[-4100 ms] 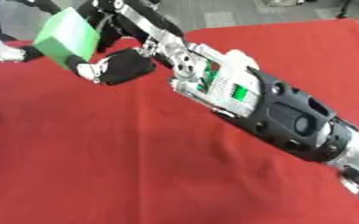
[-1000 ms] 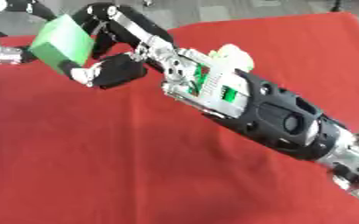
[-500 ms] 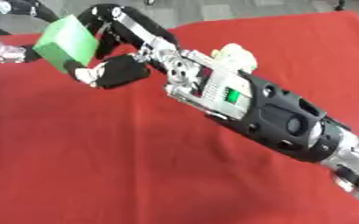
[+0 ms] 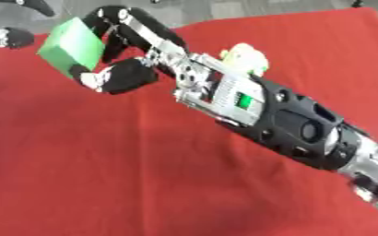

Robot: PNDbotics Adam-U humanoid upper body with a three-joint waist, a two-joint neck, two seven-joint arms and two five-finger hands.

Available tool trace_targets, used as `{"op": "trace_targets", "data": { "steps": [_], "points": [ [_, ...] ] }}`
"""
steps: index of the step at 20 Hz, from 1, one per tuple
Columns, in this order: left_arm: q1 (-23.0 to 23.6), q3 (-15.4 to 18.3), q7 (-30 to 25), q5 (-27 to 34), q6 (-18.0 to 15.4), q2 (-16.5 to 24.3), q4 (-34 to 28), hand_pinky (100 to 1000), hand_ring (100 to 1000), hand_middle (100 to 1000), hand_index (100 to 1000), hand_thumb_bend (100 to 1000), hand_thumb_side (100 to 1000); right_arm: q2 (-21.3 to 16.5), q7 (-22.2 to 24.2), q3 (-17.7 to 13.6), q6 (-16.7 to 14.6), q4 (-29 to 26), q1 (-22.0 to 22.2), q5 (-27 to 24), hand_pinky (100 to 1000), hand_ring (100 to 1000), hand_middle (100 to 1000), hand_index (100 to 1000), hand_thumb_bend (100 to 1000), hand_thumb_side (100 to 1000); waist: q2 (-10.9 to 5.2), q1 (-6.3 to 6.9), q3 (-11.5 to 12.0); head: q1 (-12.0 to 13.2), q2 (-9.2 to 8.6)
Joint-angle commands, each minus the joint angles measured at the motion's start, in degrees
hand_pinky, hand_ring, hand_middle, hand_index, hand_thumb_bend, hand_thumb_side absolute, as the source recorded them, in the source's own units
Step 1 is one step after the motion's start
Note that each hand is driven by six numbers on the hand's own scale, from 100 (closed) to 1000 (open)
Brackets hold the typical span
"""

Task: Pick up the objects with one hand, pass them to the other hand, and then place them into the box on the other side of the table.

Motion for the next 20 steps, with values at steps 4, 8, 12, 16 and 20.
{"op": "trace_targets", "data": {
  "steps": [4,8,12,16,20],
  "points": [
    [-1.26,-0.06,-8.33,2.17,-6.77,3.17,-2.94,1000,951,897,966,311,807,-1.64,-0.39,-0.53,0.05,-0.51,-0.60,0.25,628,505,373,534,100,100,-0.01,0.78,0.15,-0.96,-1.15],
    [-0.71,-0.83,-8.33,4.15,-6.49,4.53,-5.22,1000,947,891,959,303,694,-1.75,-0.55,-0.58,0.11,-0.51,-0.50,0.28,628,505,373,533,100,100,0.13,0.86,0.35,-2.19,-1.38],
    [-0.32,-1.64,-8.33,6.18,-5.08,5.54,-7.88,1000,949,894,961,311,699,-1.77,-0.55,-0.62,0.09,-0.51,-0.51,0.26,628,505,373,534,100,100,0.18,0.91,0.42,-3.41,-0.98],
    [-0.43,-1.49,-8.33,6.40,-4.02,5.55,-8.63,1000,952,897,968,306,746,-1.67,-0.53,-0.63,0.07,-0.51,-0.58,0.14,628,505,373,533,100,100,0.22,0.93,0.42,-4.07,-0.25],
    [-0.71,-1.22,-8.33,6.84,-3.46,5.11,-8.50,1000,951,896,970,263,803,-1.59,-0.41,-0.67,-0.07,-0.51,-0.79,0.06,627,505,373,532,100,100,0.31,0.99,0.38,-4.29,0.04]
  ]
}}
